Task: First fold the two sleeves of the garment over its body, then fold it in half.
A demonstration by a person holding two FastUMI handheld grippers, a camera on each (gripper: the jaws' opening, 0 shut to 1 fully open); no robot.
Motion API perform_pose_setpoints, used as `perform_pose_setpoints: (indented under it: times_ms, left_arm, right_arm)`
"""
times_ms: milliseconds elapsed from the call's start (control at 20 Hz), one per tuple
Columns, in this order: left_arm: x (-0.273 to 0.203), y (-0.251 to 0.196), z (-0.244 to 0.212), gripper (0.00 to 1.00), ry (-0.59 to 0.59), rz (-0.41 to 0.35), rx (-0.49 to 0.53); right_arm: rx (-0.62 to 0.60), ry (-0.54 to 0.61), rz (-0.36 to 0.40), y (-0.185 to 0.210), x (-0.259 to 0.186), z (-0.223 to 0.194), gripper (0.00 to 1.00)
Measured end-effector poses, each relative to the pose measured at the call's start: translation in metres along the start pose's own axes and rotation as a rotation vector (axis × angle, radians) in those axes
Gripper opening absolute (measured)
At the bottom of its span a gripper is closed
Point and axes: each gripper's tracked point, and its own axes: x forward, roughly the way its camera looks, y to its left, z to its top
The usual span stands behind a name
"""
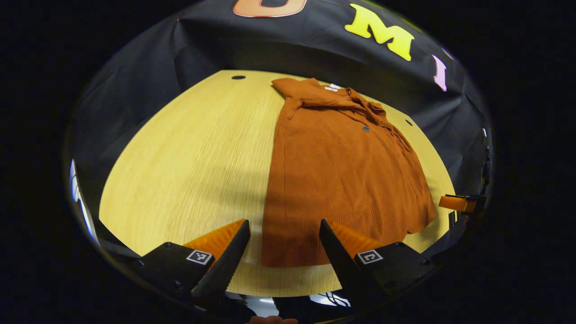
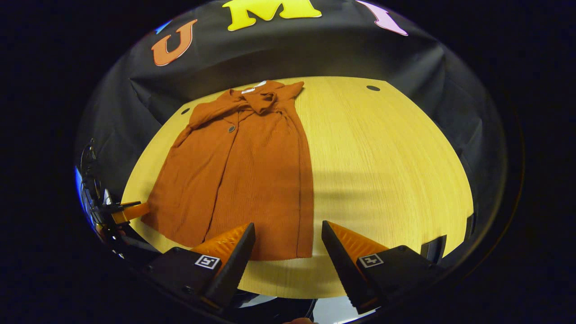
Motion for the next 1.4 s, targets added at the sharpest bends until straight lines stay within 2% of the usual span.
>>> perform_pose_setpoints:
  times_ms: [50, 350, 450, 500, 550, 600, 650, 700, 750, 800, 850, 950, 1150, 1400]
  left_arm:
    - [0.001, 0.0, 0.005, 1.0, -0.029, -0.001, 0.015]
    - [0.002, -0.013, -0.002, 0.99, 0.008, -0.01, 0.073]
    - [0.002, -0.021, -0.006, 0.93, 0.009, -0.015, 0.082]
    - [0.003, -0.025, -0.009, 0.86, 0.011, -0.014, 0.094]
    - [0.004, -0.027, -0.008, 0.83, 0.014, -0.005, 0.105]
    - [0.013, -0.025, -0.006, 0.71, 0.015, 0.02, 0.11]
    - [0.013, -0.019, -0.006, 0.5, 0.016, 0.058, 0.108]
    - [0.013, -0.019, -0.003, 0.3, 0.022, 0.059, 0.09]
    - [0.013, -0.023, -0.005, 0.09, 0.045, 0.047, 0.07]
    - [0.01, -0.026, -0.005, 0.04, 0.056, 0.03, 0.051]
    - [0.009, -0.028, -0.002, 0.04, 0.057, 0.023, 0.044]
    - [0.0, -0.029, 0.011, 0.03, 0.03, 0.028, 0.04]
    - [-0.019, -0.046, 0.066, 0.03, -0.053, -0.032, 0.005]
    - [-0.037, -0.067, 0.143, 0.03, -0.16, -0.076, 0.01]
  right_arm:
    - [-0.001, 0.01, -0.012, 0.0, 0.006, -0.003, 0.96]
    - [-0.012, 0.075, -0.059, 0.007, 0.028, -0.02, 0.95]
    - [-0.025, 0.076, -0.071, 0.008, 0.031, -0.02, 0.96]
    - [-0.017, 0.072, -0.066, 0.008, 0.03, -0.019, 0.93]
    - [-0.001, 0.07, -0.051, 0.01, 0.031, -0.018, 0.84]
    - [0.038, 0.076, -0.024, 0.015, 0.033, -0.018, 0.63]
    - [0.07, 0.086, -0.016, 0.017, 0.033, -0.016, 0.42]
    - [0.077, 0.097, -0.013, 0.017, 0.035, -0.016, 0.2]
    - [0.074, 0.103, -0.009, 0.015, 0.031, -0.015, 0.2]
    - [0.095, 0.083, -0.024, 0.015, 0.028, -0.007, 0.1]
    - [0.099, 0.089, -0.015, 0.015, 0.026, -0.007, 0.0]
    - [0.125, 0.086, 0.004, 0.016, 0.019, -0.002, 0.0]
    - [0.194, 0.023, 0.042, 0.011, -0.003, 0.036, 0.01]
    - [0.217, -0.098, 0.095, 0.012, -0.028, 0.12, 0.01]
